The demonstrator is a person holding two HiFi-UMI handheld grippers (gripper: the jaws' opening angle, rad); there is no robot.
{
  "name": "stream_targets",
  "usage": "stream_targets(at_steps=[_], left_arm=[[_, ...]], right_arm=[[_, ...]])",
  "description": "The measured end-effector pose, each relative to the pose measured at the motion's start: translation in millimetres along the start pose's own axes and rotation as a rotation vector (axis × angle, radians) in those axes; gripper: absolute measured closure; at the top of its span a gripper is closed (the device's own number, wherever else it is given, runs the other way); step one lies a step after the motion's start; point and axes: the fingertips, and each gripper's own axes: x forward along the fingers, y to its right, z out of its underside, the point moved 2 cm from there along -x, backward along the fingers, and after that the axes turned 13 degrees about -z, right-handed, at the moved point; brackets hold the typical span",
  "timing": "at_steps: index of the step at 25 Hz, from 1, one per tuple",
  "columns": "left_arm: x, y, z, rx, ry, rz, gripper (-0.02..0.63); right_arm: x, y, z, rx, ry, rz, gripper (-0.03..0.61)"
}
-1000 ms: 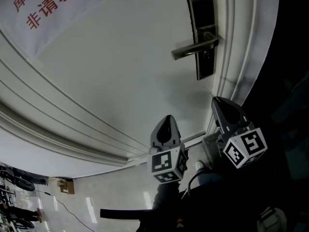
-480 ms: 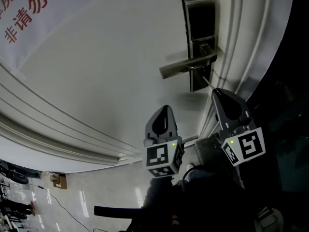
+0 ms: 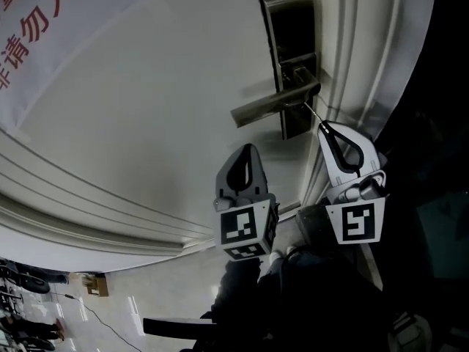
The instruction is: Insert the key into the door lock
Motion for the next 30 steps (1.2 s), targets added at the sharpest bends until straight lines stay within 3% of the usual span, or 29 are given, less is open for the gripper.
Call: stream_targets(at_steps=[7, 12, 18, 21, 30], left_arm=[[11, 13, -15, 0.0, 0.026, 0.038, 0.612], [14, 24, -11, 0.001, -0.001, 0.097, 0.612], [21, 29, -6, -0.007, 0.0, 0.116, 0.612], [22, 33, -5, -0.041, -0.022, 0.129, 0.612], [25, 35, -3, -0.026, -0.005, 0.165, 0.612]], right_arm=[[8, -6, 3, -0.272, -0.115, -0.003, 0.565], [10, -15, 8, -0.438, -0.194, -0.008, 0.566], [14, -15, 9, -0.531, -0.254, 0.009, 0.565], [17, -15, 10, -0.539, -0.272, 0.006, 0.566], [24, -14, 12, -0.603, -0.323, -0.002, 0.565]])
